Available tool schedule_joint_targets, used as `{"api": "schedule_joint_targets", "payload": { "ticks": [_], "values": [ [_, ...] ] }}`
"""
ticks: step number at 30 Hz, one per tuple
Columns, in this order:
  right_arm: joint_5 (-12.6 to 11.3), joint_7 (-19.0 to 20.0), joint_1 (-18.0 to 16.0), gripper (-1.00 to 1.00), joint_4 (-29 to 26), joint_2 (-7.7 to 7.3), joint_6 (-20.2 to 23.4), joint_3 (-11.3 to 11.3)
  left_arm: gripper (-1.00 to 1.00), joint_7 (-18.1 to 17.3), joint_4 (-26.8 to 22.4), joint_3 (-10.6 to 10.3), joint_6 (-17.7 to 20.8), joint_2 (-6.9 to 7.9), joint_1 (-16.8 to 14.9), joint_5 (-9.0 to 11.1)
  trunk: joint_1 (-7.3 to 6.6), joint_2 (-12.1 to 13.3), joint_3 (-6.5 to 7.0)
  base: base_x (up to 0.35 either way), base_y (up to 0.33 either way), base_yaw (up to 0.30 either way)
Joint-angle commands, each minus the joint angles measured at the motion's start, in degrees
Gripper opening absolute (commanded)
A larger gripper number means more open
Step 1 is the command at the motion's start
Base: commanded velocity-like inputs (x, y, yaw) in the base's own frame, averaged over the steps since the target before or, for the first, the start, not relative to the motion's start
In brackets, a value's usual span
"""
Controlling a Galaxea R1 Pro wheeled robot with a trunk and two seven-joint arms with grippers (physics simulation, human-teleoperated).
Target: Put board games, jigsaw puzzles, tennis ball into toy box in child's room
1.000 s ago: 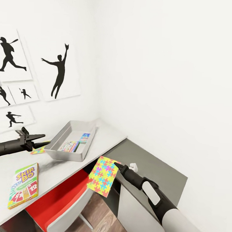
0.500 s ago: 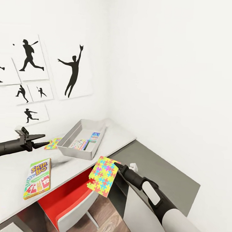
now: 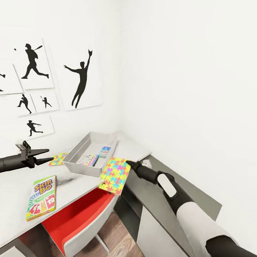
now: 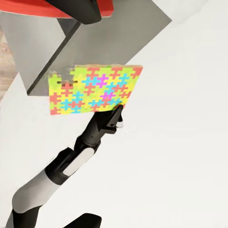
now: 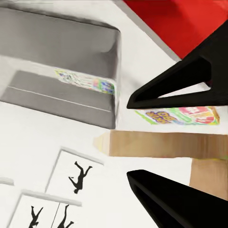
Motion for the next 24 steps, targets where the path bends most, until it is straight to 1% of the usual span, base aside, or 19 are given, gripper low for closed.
{"api": "schedule_joint_targets", "payload": {
  "ticks": [1,2,3,5,8,11,14,24],
  "values": [
    [-0.32,-3.62,-1.98,-1.00,0.10,0.06,1.56,-1.28,1.00,-0.24,0.03,-0.08,0.61,0.13,-0.05,0.01,0.04,-0.12,-0.14,0.000,0.000,0.000],
    [-0.38,-5.94,-3.19,-1.00,0.14,0.12,2.18,-2.28,1.00,-0.24,0.04,-0.08,0.61,0.17,-0.05,0.01,0.04,-0.12,-0.14,0.000,0.000,0.000],
    [-0.40,-7.04,-3.76,-1.00,0.16,0.15,2.43,-2.78,1.00,-0.24,0.04,-0.08,0.61,0.19,-0.05,0.01,0.04,-0.12,-0.14,0.000,0.000,0.000],
    [-0.55,-10.81,-5.23,-1.00,0.17,0.25,2.99,-4.43,1.00,-0.24,0.08,-0.08,0.61,0.22,-0.05,0.01,0.04,-0.12,-0.14,0.004,0.000,0.000],
    [-0.48,-13.17,-5.90,-1.00,-0.09,0.55,3.05,-5.51,1.00,-0.24,0.13,-0.08,0.61,0.25,-0.05,0.01,0.04,-0.12,-0.14,0.087,0.012,0.000],
    [-0.41,-13.79,-5.93,-1.00,-0.09,0.69,2.77,-5.86,1.00,-0.24,0.14,-0.08,0.61,0.31,-0.05,0.01,0.04,-0.12,-0.14,0.098,0.032,0.013],
    [-0.24,-13.94,-5.88,-1.00,-0.11,0.76,2.63,-5.85,1.00,-0.24,0.14,-0.08,0.61,0.32,-0.05,0.01,0.04,-0.12,-0.10,0.030,0.010,0.156],
    [-0.23,-14.01,-5.86,-1.00,-0.12,0.79,1.35,-5.83,1.00,-0.24,0.14,-0.08,0.61,0.33,-0.05,0.01,0.04,-0.12,-0.05,0.004,0.001,0.268]
  ]
}}
